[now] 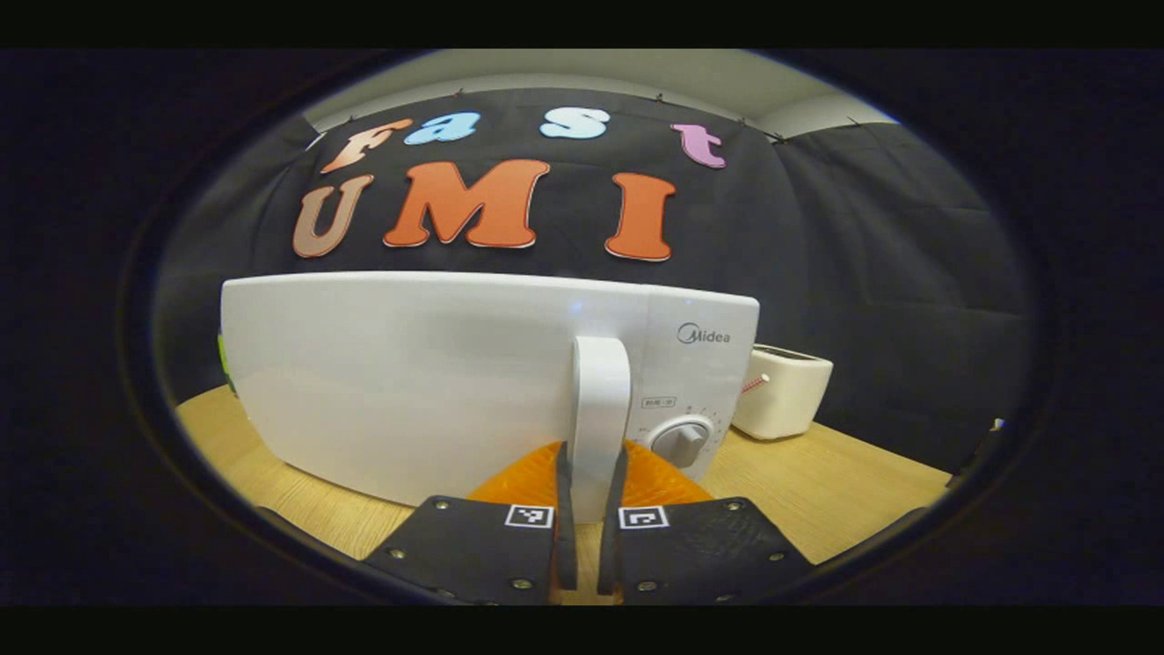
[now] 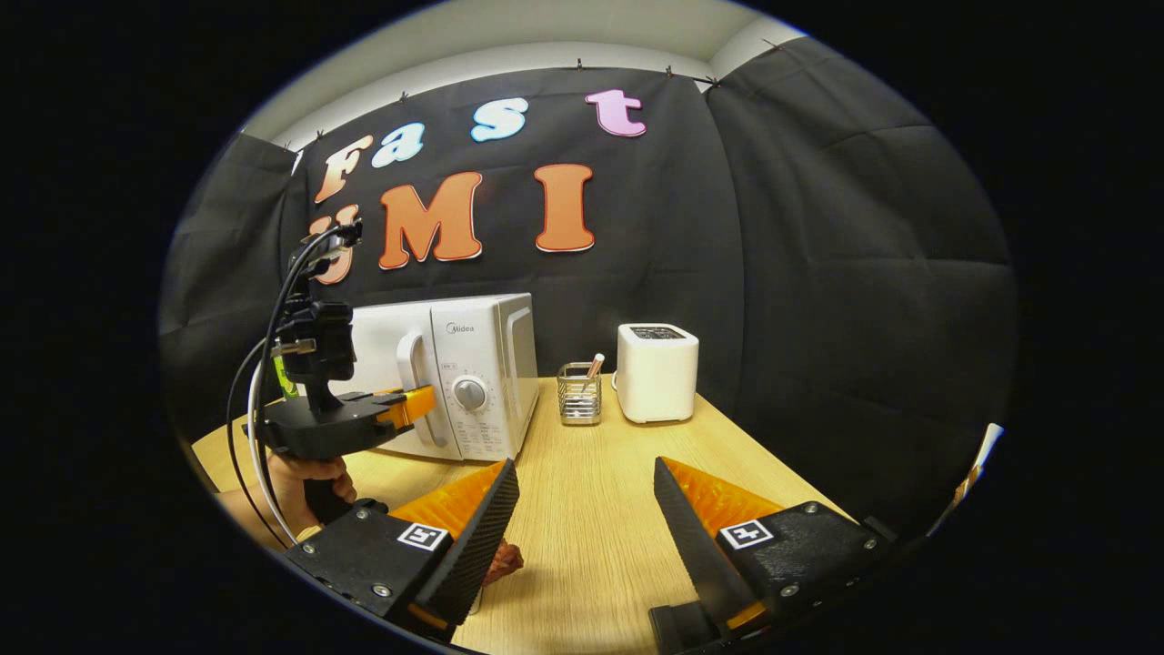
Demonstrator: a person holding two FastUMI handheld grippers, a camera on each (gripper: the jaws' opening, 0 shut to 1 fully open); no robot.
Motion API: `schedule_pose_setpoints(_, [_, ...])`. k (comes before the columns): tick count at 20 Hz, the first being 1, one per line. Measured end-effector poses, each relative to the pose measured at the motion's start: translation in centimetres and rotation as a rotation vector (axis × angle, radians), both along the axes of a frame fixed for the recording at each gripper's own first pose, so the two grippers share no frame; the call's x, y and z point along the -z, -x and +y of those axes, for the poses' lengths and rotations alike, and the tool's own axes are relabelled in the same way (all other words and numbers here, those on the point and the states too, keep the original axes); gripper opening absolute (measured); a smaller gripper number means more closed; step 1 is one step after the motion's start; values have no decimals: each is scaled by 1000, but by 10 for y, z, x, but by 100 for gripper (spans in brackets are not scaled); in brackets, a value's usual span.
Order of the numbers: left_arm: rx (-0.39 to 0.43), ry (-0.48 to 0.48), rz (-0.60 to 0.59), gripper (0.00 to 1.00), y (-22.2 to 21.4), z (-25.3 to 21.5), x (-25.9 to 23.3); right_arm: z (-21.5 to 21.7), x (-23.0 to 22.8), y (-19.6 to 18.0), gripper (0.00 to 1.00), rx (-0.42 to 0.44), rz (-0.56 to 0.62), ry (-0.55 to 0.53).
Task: Open the microwave oven with the left hand, put the food in, and close the microwave oven.
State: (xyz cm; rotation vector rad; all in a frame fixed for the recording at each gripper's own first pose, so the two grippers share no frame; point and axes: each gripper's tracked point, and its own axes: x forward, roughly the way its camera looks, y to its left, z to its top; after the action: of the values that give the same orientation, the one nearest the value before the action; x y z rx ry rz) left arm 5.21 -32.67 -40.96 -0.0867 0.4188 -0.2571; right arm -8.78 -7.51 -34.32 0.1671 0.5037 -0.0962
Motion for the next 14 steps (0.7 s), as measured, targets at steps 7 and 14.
schedule_pose_setpoints(7, [34,6,-47,8,52,16,-17,14,16,4,93,-10,44,-39])
schedule_pose_setpoints(14, [85,18,-106,8,118,60,-42,40,34,13,94,-33,106,-70])
